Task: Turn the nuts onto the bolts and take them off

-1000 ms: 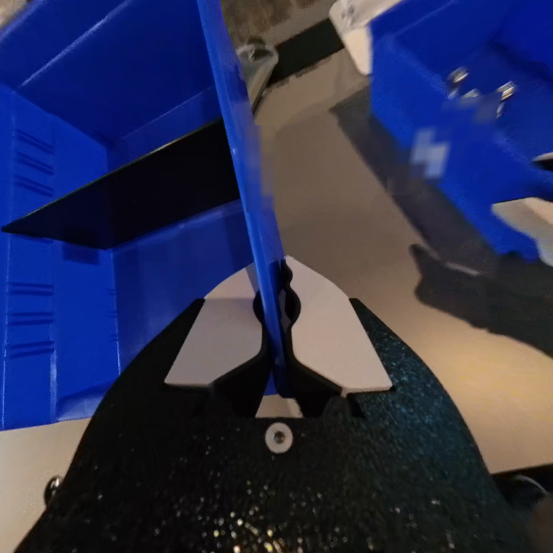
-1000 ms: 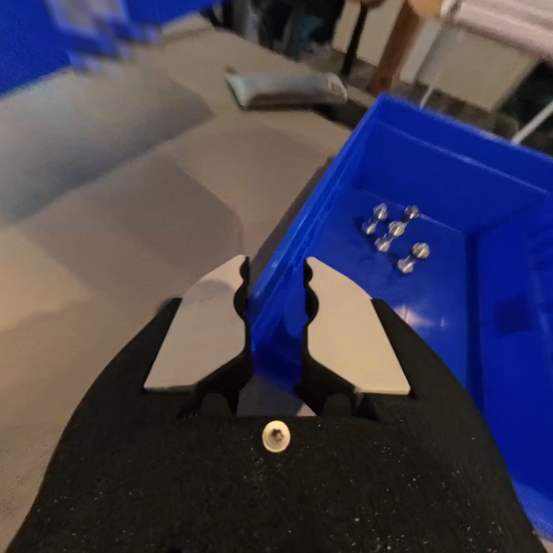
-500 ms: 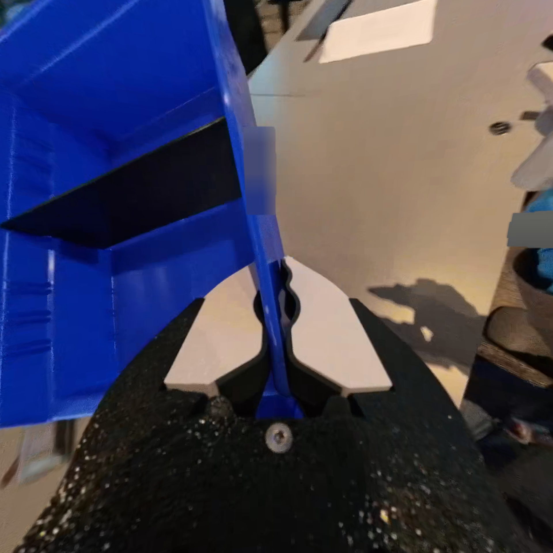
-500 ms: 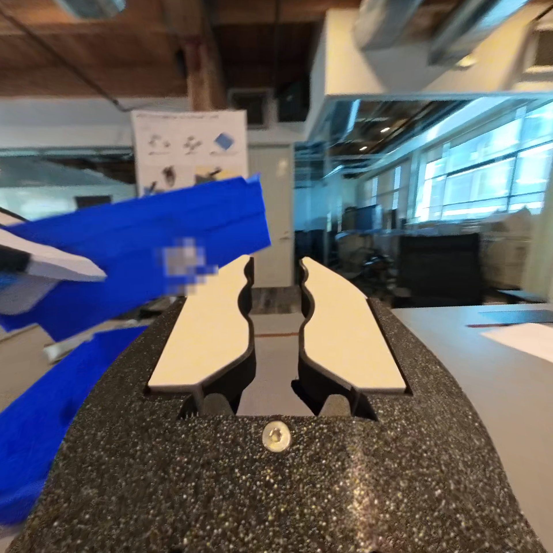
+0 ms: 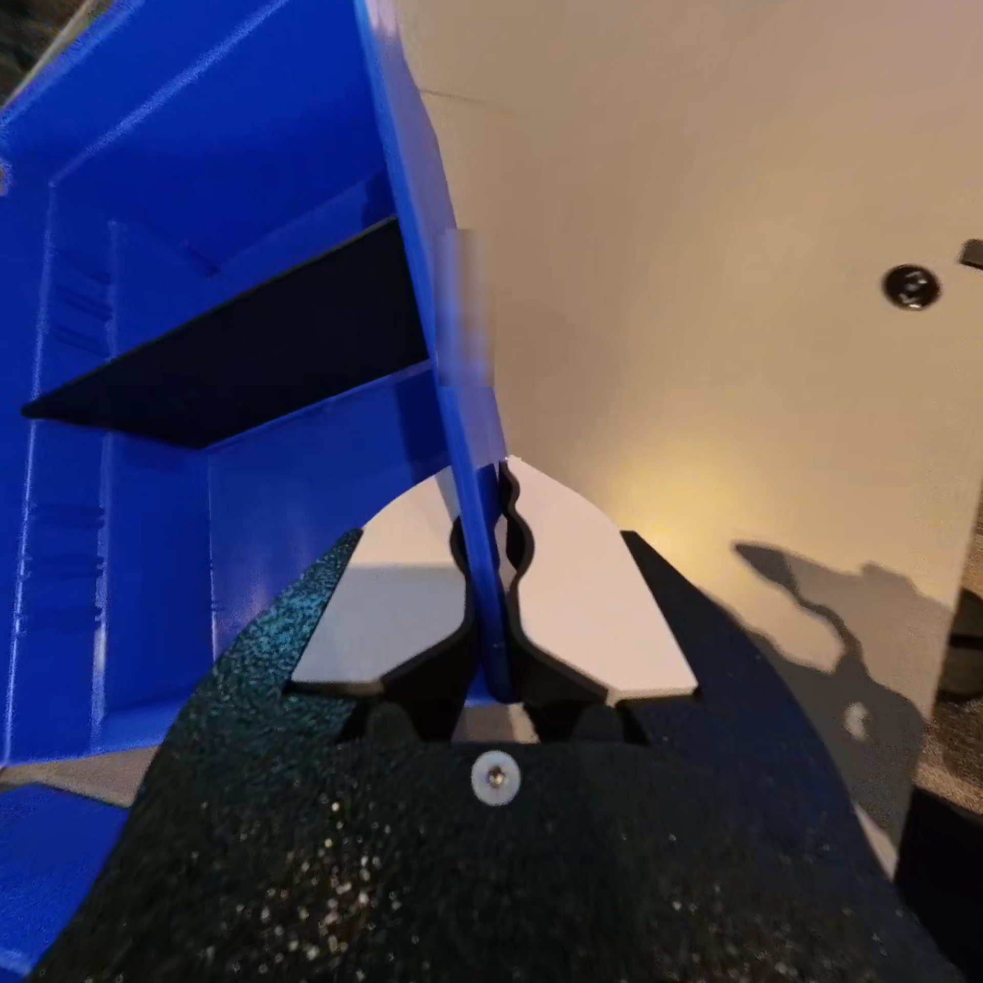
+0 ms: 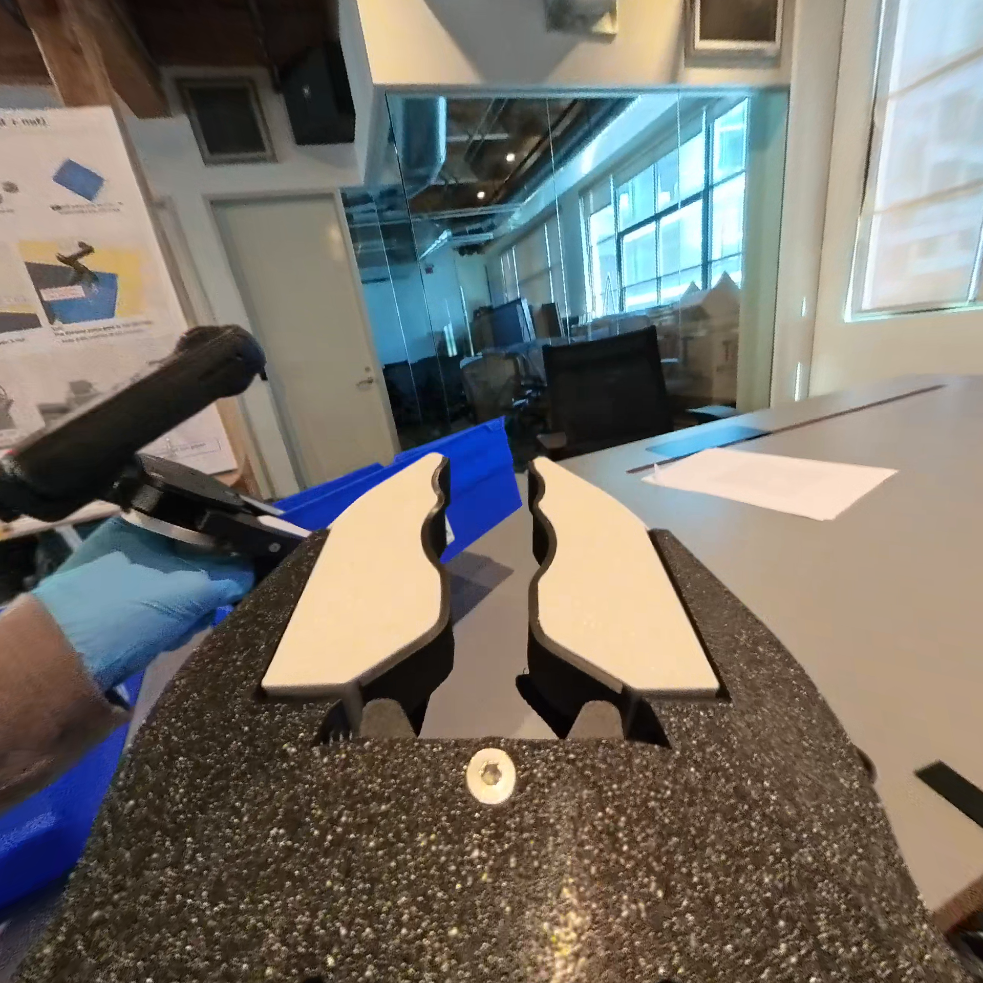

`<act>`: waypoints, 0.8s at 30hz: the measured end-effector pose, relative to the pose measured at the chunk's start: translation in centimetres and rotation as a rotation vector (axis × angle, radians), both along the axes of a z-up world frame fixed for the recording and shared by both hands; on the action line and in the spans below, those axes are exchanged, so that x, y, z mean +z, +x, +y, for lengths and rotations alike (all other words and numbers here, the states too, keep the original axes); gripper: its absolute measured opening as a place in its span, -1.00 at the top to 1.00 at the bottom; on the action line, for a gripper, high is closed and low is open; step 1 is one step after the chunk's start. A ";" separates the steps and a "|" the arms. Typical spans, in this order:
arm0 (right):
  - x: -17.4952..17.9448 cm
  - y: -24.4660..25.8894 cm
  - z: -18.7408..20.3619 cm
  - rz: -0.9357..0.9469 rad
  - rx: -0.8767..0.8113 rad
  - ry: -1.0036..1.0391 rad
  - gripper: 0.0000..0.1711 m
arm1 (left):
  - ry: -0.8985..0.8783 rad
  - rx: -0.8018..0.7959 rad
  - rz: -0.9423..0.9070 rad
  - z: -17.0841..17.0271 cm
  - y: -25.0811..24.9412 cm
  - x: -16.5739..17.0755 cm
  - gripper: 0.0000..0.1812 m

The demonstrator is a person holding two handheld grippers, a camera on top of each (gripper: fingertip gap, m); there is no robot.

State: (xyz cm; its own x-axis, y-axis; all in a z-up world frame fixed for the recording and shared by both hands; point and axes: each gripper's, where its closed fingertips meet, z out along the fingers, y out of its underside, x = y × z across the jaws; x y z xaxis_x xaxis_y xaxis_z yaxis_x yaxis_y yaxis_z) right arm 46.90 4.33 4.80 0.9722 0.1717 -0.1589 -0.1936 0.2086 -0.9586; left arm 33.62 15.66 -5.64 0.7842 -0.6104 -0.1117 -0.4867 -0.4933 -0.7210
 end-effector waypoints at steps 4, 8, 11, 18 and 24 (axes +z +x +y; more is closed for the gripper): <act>-1.5 -0.5 1.7 -0.012 0.021 -0.040 0.68 | -0.017 0.091 0.006 2.3 -0.8 -2.7 0.94; -2.4 -1.6 3.1 -0.039 0.052 -0.043 0.67 | -0.014 0.157 -0.019 3.6 -1.1 -4.4 0.94; -3.2 -2.5 4.3 -0.058 0.074 -0.057 0.68 | 0.011 0.187 0.001 4.2 -1.2 -5.1 0.94; -4.7 -3.7 5.9 -0.053 0.119 -0.092 0.69 | 0.114 0.199 -0.015 4.0 -0.8 -4.3 0.31; -6.7 -5.4 7.7 -0.052 0.191 -0.198 0.57 | 0.204 0.148 -0.034 -2.3 -5.1 0.6 0.14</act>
State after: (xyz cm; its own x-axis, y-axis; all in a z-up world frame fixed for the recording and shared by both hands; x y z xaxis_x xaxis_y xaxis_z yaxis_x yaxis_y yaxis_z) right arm 41.50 12.00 -1.93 0.9330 0.3233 -0.1583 -0.1608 -0.0192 -0.9868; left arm 28.57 13.32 -5.06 0.8688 -0.4561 -0.1929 -0.3939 -0.4004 -0.8274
